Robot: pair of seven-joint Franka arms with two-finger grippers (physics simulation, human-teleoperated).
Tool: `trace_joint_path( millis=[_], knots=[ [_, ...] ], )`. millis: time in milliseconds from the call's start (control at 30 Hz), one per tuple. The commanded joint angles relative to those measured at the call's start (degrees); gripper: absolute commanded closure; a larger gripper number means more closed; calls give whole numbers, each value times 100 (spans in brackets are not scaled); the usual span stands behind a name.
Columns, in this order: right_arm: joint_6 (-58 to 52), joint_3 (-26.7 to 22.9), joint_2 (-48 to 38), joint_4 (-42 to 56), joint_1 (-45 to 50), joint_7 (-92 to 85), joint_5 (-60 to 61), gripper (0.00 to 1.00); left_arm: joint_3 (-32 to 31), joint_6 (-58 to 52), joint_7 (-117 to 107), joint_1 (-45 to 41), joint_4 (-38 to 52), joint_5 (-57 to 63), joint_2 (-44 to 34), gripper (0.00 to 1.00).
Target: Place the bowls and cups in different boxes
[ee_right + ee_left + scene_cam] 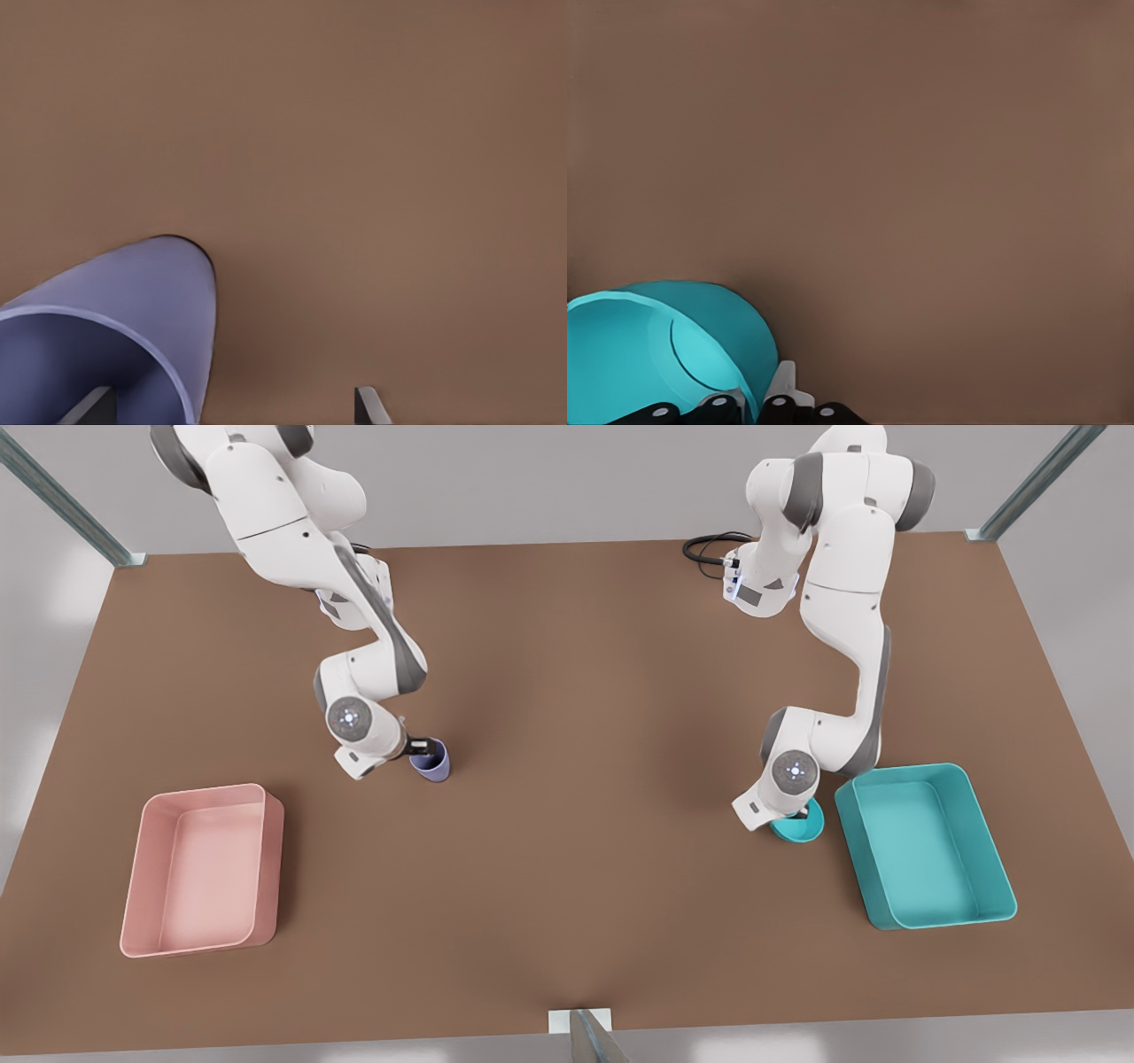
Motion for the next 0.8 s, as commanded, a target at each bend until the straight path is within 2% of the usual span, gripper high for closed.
trace_joint_path(
  millis=[0,67,100,133,167,233,267,333,467,567,667,700,733,767],
  knots=[
    [175,0,60,2,1,490,7,0,-1,-855,-111,-12,212,-115,-126,79],
    [193,0,104,2,1,490,7,0,43,-2587,-154,-12,863,-97,-574,79],
    [245,1,148,11,1,490,7,0,297,-3072,-269,14,1118,-97,-785,79],
    [263,0,183,11,-8,472,7,1,605,-3186,-269,41,1171,-106,-996,79],
    [298,0,227,2,-8,455,7,7,913,-3186,-243,164,1171,-150,-1067,79],
    [316,0,306,19,-8,428,7,31,1317,-3134,-59,217,1136,-308,-1067,79],
    [333,0,333,37,-8,420,7,49,1458,-2958,65,260,1109,-317,-1006,79],
    [333,9,350,72,-8,411,7,78,1458,-2291,83,506,1109,-317,-654,79],
    [35,27,271,292,-78,411,288,79,1458,-1376,346,893,1118,-853,31,79],
    [-316,18,-212,546,-438,60,429,79,1458,-884,355,1007,1136,-1081,409,79],
    [-1354,-35,-72,1812,-1352,-1109,438,79,1449,-690,645,1131,1145,-1336,656,79],
    [-1372,-44,-1,2032,-1546,-1539,429,79,1449,-690,645,1131,1145,-1336,656,79],
    [-1407,-52,244,2444,-1959,-2322,359,79,1449,-673,645,1131,1145,-1345,673,75],
    [-1582,-61,508,2910,-2293,-2902,315,79,1440,-541,636,1131,1145,-1354,717,60]
  ],
)
